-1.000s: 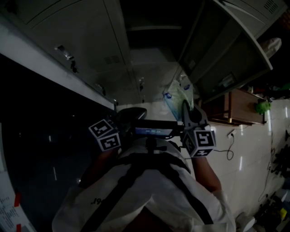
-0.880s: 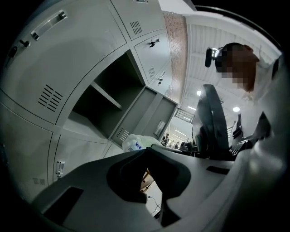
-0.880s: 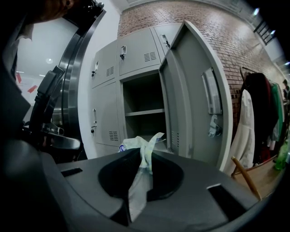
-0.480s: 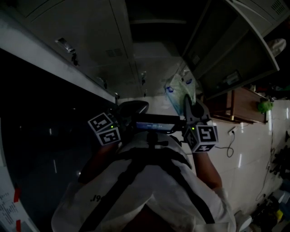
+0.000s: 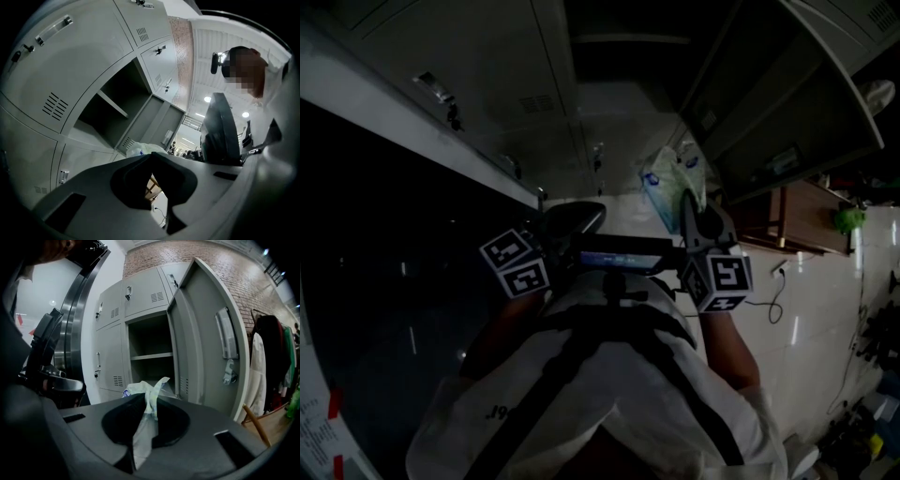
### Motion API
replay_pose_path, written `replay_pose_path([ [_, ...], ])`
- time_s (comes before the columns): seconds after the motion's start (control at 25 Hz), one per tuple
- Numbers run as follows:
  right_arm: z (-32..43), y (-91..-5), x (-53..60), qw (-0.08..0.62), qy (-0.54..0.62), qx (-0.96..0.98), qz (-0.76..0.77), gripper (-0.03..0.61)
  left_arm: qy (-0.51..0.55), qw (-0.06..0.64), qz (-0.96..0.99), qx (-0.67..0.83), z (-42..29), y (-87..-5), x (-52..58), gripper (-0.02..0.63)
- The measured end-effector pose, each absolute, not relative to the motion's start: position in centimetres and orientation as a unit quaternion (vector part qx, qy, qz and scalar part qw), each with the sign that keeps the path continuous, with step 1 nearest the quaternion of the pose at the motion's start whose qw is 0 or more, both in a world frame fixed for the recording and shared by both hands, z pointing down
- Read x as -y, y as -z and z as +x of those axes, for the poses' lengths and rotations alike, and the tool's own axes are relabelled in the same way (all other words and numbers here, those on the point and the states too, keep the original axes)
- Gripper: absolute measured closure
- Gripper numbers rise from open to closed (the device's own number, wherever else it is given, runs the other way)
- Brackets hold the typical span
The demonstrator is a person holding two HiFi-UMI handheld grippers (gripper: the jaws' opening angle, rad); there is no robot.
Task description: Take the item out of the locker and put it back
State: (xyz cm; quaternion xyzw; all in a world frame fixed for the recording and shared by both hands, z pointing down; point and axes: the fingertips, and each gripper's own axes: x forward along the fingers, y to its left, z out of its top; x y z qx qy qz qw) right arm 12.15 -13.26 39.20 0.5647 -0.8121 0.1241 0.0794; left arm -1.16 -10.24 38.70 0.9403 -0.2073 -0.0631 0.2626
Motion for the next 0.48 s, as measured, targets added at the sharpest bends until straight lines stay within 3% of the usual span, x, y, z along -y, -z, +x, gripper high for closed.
replay_pose_path([
  [0.48,12.4,-37.3,15.5,0.079,-0.093,0.815,0.566,0.557,0.070,0.253,0.935,0.237,-2.5,-38.1,12.5,0.612],
])
